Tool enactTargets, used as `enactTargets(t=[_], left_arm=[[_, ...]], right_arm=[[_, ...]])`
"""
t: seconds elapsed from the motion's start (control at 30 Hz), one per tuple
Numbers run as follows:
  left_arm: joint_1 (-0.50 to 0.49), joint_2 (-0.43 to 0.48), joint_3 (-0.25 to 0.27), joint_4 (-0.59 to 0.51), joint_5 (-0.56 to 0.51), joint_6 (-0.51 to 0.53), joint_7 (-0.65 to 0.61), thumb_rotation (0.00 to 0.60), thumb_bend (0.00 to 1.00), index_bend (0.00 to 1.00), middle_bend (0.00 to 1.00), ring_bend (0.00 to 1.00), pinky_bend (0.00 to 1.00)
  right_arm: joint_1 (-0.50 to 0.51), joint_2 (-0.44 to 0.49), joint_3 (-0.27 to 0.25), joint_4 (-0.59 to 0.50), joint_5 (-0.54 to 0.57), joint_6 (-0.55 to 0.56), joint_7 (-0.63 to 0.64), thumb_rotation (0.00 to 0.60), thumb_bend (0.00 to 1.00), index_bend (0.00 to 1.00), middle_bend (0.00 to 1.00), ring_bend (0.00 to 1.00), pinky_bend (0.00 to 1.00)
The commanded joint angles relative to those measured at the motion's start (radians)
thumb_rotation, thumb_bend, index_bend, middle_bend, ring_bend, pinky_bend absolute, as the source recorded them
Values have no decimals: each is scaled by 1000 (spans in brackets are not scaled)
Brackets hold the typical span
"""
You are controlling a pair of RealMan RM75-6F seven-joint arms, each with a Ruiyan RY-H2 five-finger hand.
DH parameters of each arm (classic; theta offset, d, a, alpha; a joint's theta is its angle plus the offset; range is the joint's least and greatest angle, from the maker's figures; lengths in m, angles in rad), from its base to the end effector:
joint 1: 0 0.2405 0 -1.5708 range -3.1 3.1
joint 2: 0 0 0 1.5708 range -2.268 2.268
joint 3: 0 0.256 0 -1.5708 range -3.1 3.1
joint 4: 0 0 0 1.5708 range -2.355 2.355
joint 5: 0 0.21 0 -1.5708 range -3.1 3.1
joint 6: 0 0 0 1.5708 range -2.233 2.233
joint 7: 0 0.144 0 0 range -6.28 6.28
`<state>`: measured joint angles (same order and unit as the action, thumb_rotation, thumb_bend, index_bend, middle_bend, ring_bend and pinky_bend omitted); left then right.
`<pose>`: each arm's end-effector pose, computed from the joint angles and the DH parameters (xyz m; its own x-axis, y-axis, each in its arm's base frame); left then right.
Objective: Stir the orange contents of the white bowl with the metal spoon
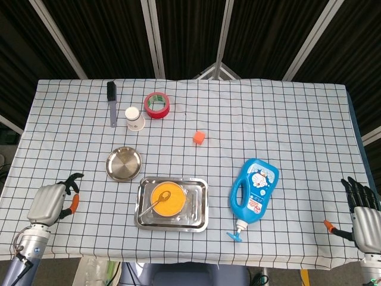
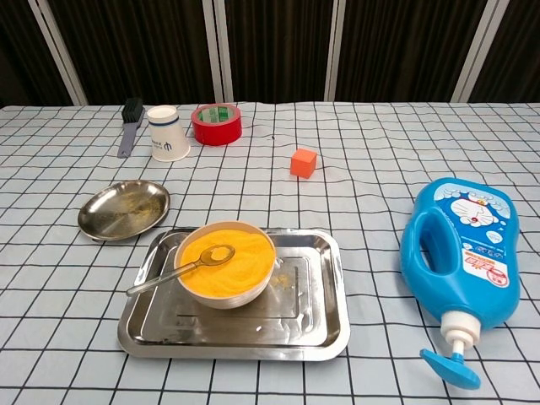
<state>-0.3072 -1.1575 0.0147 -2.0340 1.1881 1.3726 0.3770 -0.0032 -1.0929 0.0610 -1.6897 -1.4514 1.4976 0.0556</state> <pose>-0.2245 0.2050 0.1009 0.3120 0.2378 0.9198 0.9474 -0.0057 -0.3199 -0.3171 -0.1548 0.1659 0.2910 -0.0069 0.9567 -0.9501 0.1153 0.2899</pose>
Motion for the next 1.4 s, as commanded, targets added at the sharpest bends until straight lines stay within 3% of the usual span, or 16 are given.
enactTargets(t=[0.03, 0.27, 0.53, 0.73, 1.03, 1.4], left_arm=[[-42, -5, 8, -26, 19, -55, 103, 600, 860, 191, 714, 670, 783], [-147, -62, -12, -68, -7, -152, 344, 600, 935, 275, 849, 780, 864], [-278, -138, -59, -117, -143, -231, 560, 600, 940, 283, 855, 785, 871], [-369, -162, -87, -115, -224, -364, 507, 600, 940, 298, 854, 784, 871], [-433, -132, -66, -125, -254, -498, 382, 600, 939, 355, 854, 784, 871], [-476, -103, -13, -118, -257, -534, 335, 600, 936, 419, 854, 784, 871]], right_arm=[[0, 1, 0, 0, -1, -1, 2, 600, 202, 0, 0, 0, 0], [0, 2, -2, 1, -6, 1, 3, 600, 202, 0, 0, 0, 0], [0, 6, 3, 5, 0, 1, 19, 600, 202, 0, 0, 0, 0], [-1, 8, 3, 5, 2, -1, 24, 600, 202, 0, 0, 0, 0], [0, 8, 6, 3, 13, -5, 22, 600, 203, 0, 0, 0, 0], [-1, 7, 8, 0, 17, -5, 16, 600, 202, 0, 0, 0, 0]])
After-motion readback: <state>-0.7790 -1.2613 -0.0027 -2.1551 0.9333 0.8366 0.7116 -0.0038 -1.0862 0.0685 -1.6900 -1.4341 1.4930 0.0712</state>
